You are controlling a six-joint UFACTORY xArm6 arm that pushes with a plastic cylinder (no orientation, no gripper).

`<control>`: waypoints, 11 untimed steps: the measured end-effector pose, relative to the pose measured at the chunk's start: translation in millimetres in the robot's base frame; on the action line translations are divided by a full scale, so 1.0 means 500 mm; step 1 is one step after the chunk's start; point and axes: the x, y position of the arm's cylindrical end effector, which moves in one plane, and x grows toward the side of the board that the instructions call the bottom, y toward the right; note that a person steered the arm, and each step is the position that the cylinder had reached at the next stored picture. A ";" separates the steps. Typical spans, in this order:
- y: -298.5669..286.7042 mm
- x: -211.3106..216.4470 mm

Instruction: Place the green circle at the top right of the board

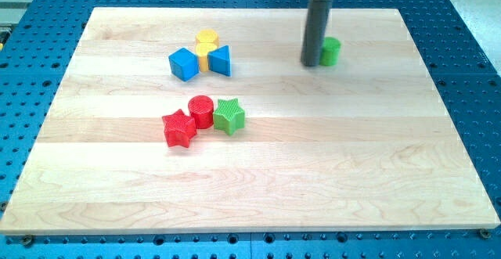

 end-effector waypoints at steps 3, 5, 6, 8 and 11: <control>0.058 -0.030; 0.089 0.009; 0.133 0.002; 0.157 -0.091; 0.085 -0.138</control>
